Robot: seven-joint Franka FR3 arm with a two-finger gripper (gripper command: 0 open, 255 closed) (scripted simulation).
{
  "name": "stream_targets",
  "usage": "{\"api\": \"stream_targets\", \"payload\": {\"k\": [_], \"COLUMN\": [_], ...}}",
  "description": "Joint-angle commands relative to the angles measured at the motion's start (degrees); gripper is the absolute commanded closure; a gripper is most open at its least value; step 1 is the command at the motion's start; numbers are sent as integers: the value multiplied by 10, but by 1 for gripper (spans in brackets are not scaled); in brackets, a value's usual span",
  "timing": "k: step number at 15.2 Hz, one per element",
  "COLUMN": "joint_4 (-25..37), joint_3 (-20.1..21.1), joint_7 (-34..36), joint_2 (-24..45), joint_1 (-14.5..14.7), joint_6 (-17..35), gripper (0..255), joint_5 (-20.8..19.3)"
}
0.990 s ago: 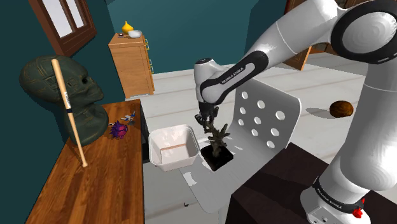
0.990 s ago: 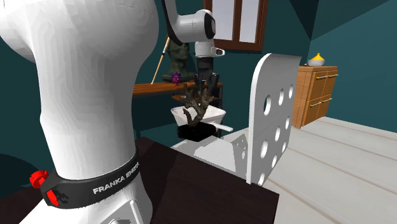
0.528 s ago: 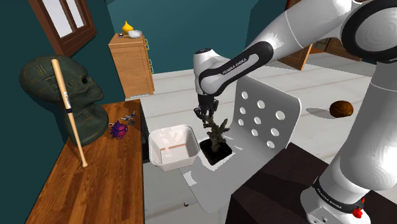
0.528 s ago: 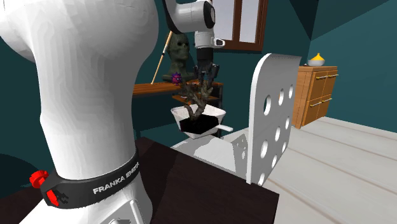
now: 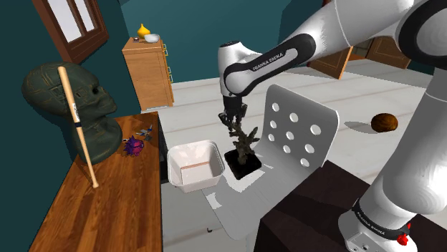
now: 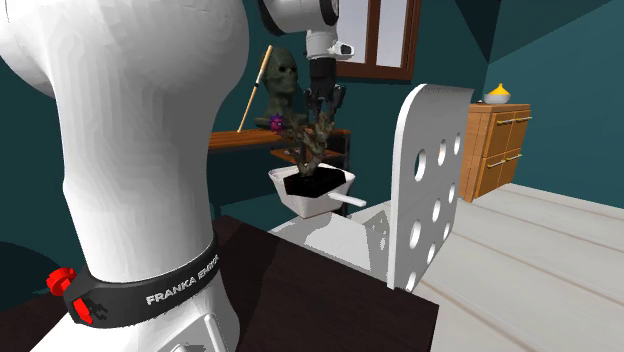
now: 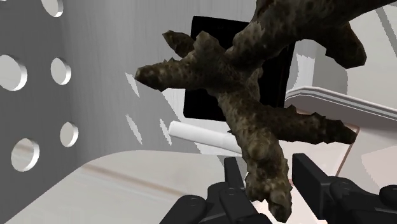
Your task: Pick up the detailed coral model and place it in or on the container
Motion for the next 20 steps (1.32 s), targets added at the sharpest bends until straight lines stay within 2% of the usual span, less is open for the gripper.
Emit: {"api": "stream_targets", "payload": {"k": [1, 6, 13, 17, 19, 20], "joint_4": [10, 27, 272, 460, 591, 786], "joint_3": [1, 1, 5, 2, -2, -10], "joint_7": [-2, -6, 14, 19, 16, 6], "joint_2": [-6, -18, 125, 230, 302, 408], "joint_1": [0, 0, 23, 48, 67, 95], "joint_6": [-16, -44, -151, -236, -295, -382], "gripper": [255, 255, 255, 255, 255, 255], "joint_5": [2, 7, -22, -40, -50, -62]}}
